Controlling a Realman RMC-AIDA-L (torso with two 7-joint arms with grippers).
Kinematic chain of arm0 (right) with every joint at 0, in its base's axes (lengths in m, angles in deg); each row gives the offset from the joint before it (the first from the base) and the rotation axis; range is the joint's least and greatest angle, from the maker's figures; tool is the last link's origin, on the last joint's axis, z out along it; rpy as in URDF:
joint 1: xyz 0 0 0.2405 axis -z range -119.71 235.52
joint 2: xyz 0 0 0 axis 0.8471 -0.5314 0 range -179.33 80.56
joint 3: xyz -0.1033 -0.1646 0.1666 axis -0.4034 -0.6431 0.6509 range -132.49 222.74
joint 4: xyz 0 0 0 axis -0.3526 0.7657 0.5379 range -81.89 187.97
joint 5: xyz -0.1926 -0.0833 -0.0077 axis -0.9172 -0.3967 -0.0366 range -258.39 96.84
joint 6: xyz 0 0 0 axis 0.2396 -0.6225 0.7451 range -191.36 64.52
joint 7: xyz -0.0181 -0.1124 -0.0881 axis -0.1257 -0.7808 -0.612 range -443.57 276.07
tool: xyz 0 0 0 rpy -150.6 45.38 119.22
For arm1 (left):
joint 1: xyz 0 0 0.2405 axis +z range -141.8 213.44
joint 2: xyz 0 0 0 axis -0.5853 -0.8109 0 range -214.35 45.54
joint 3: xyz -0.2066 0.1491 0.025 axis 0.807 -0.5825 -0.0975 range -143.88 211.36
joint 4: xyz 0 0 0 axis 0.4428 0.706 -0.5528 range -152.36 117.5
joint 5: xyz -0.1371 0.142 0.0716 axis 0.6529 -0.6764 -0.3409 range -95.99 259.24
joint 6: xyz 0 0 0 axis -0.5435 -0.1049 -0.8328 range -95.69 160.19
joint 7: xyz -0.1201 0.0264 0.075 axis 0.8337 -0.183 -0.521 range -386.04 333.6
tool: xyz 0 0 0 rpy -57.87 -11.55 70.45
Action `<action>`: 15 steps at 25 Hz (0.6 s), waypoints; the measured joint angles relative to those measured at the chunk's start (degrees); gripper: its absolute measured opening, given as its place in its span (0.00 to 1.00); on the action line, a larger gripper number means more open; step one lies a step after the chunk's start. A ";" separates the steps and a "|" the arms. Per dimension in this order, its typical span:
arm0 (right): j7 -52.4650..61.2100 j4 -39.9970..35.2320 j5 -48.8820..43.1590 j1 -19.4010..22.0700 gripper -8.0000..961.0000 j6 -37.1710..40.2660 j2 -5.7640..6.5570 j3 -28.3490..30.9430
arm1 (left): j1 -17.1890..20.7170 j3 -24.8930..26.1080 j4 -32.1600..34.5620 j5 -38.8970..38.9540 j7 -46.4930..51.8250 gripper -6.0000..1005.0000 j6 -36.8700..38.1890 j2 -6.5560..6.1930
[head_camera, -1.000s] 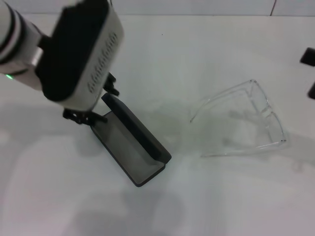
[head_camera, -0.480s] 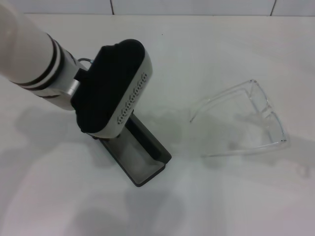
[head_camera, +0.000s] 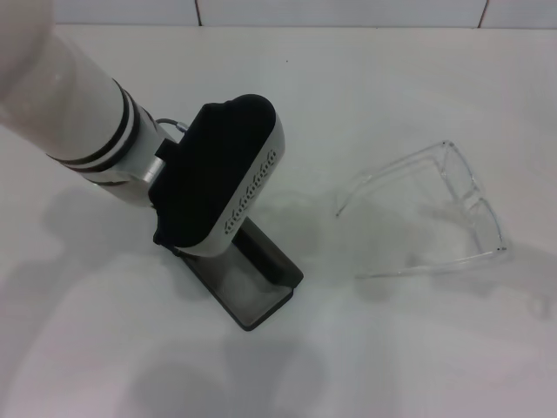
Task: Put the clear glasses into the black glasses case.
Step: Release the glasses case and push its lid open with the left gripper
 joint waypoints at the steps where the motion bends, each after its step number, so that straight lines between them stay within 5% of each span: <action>1: 0.00 0.01 0.00 0.04 0.91 0.00 0.00 0.00 | 0.00 -0.08 -0.16 -0.01 0.01 0.54 -0.18 0.00; 15: -0.06 0.01 0.01 0.13 0.91 -0.03 0.00 0.00 | -1.48 -2.95 -0.70 -0.20 1.70 0.54 -1.12 0.00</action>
